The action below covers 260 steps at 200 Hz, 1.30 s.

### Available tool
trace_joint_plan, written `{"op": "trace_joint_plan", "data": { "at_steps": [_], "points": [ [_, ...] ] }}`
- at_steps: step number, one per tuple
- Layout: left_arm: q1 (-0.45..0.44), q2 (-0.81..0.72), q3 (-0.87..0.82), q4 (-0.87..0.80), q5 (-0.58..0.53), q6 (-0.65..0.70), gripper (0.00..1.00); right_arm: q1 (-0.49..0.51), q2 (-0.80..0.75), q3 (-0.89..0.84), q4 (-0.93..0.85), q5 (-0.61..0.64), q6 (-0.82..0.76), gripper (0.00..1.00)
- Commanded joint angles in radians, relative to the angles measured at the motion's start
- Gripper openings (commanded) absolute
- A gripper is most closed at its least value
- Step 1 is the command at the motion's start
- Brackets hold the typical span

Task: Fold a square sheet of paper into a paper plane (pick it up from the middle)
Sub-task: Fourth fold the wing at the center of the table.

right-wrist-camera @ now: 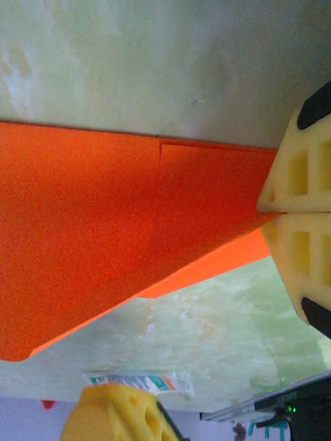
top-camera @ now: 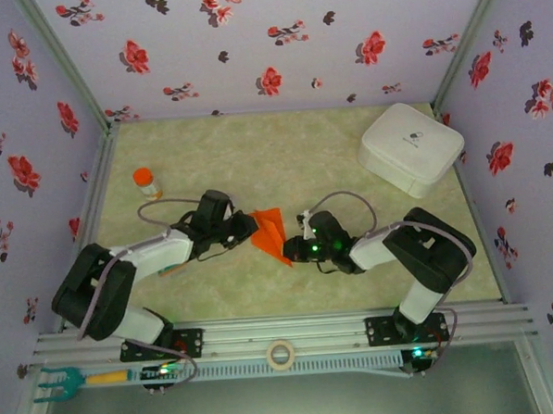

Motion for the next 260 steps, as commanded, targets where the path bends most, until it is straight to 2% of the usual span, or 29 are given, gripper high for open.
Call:
{"op": "trace_joint_plan", "data": {
  "at_steps": [1, 47, 148, 186, 260],
  "points": [
    [-0.022, 0.068, 0.06, 0.059, 0.064, 0.023, 0.11, -0.016, 0.017, -0.032, 0.07, -0.027, 0.068, 0.07],
    [-0.051, 0.185, 0.123, 0.089, 0.071, 0.02, 0.06, -0.03, 0.016, -0.073, 0.122, -0.002, 0.097, 0.06],
    [-0.067, 0.291, 0.176, 0.097, 0.082, 0.039, 0.08, -0.03, 0.006, -0.076, 0.112, 0.007, 0.099, 0.13],
    [-0.07, 0.302, 0.182, 0.096, 0.081, 0.042, 0.08, -0.03, 0.0, -0.066, 0.063, 0.018, 0.095, 0.06],
    [-0.075, 0.336, 0.201, 0.08, 0.08, 0.052, 0.08, -0.03, 0.005, -0.041, -0.012, 0.015, 0.092, 0.04]
  ]
}}
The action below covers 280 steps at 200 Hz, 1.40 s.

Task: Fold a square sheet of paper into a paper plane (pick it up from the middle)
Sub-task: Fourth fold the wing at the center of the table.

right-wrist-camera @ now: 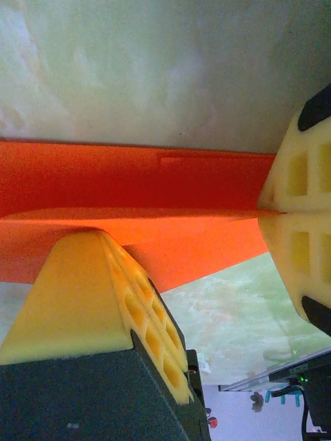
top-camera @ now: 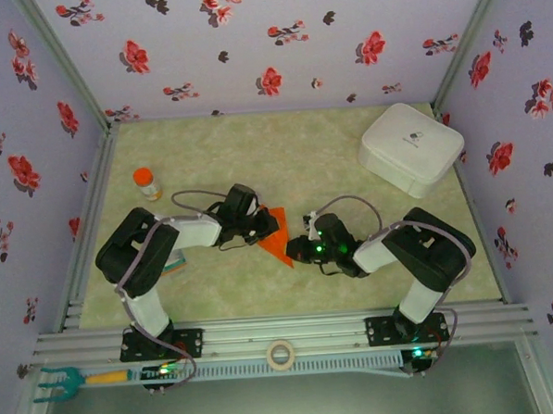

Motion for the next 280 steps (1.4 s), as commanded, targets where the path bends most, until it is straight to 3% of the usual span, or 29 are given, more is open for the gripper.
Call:
{"op": "trace_joint_plan", "data": {
  "at_steps": [1, 239, 280],
  "points": [
    [-0.008, 0.022, 0.024, -0.008, 0.008, 0.028, 0.08, -0.008, -0.002, 0.009, -0.102, 0.024, -0.006, 0.04],
    [-0.01, 0.078, 0.07, -0.113, -0.041, 0.064, 0.06, -0.007, 0.001, 0.045, -0.202, 0.012, -0.009, 0.03],
    [-0.01, 0.099, 0.067, -0.115, -0.03, 0.069, 0.05, -0.009, -0.043, 0.063, -0.251, 0.001, -0.001, 0.08]
  ]
}}
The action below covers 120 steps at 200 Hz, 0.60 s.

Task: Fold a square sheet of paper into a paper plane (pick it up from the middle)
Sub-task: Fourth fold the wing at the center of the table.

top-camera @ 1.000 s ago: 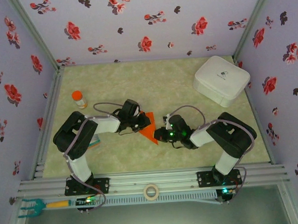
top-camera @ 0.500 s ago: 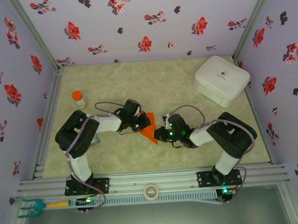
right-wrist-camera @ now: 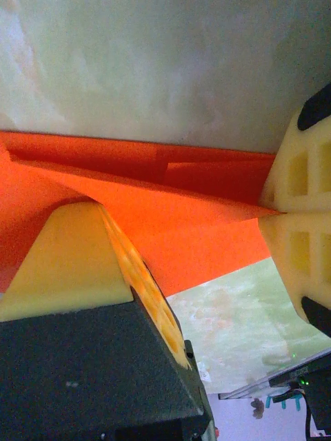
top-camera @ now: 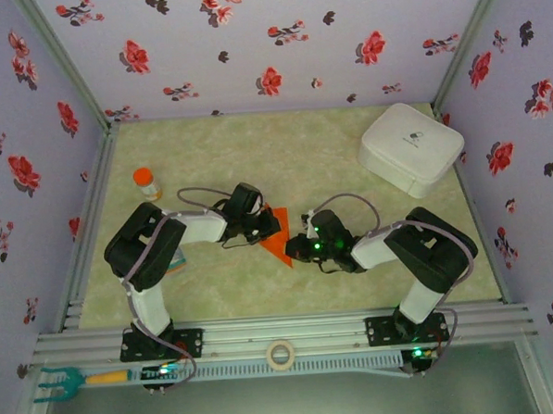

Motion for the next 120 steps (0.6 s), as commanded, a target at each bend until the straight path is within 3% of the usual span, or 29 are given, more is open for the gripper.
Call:
{"op": "trace_joint_plan", "data": {
  "at_steps": [1, 43, 96, 120],
  "points": [
    [-0.006, 0.036, 0.004, -0.05, -0.019, 0.034, 0.05, -0.006, -0.03, 0.01, -0.12, 0.01, -0.002, 0.08],
    [-0.005, 0.039, -0.024, -0.028, -0.018, 0.026, 0.04, -0.004, -0.085, 0.026, -0.228, -0.024, -0.029, 0.14],
    [-0.005, 0.039, -0.025, -0.024, -0.017, 0.024, 0.04, -0.003, -0.079, -0.005, -0.208, -0.076, -0.011, 0.07],
    [-0.006, 0.037, -0.029, -0.02, -0.018, 0.022, 0.04, -0.003, -0.084, -0.007, -0.251, -0.059, -0.014, 0.11]
  ]
}}
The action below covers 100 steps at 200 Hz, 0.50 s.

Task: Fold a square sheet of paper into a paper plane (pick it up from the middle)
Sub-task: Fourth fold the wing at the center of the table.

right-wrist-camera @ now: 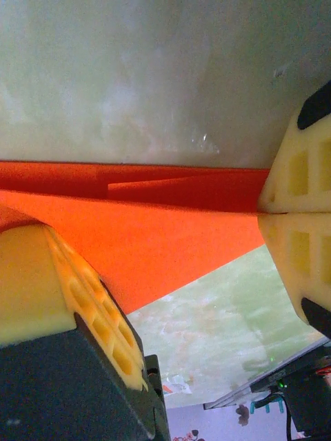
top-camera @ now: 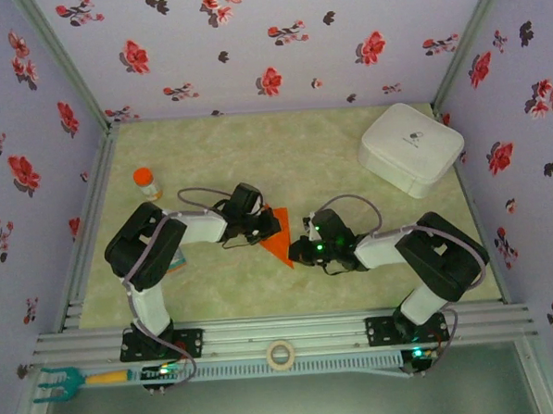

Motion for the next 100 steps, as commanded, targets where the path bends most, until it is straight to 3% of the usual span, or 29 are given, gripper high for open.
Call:
{"op": "trace_joint_plan", "data": {
  "at_steps": [1, 47, 83, 100],
  "points": [
    [-0.005, 0.034, -0.026, -0.032, -0.026, 0.022, 0.04, -0.003, -0.013, -0.016, -0.08, -0.021, -0.007, 0.11],
    [-0.005, 0.033, -0.031, -0.025, -0.026, 0.018, 0.04, -0.003, -0.041, -0.019, -0.11, -0.03, -0.01, 0.14],
    [-0.005, 0.033, -0.031, -0.023, -0.026, 0.016, 0.04, -0.003, -0.038, -0.027, -0.119, -0.04, -0.015, 0.06],
    [-0.005, 0.031, -0.031, -0.024, -0.025, 0.016, 0.03, -0.003, -0.044, -0.03, -0.139, -0.024, -0.014, 0.12]
  ]
}}
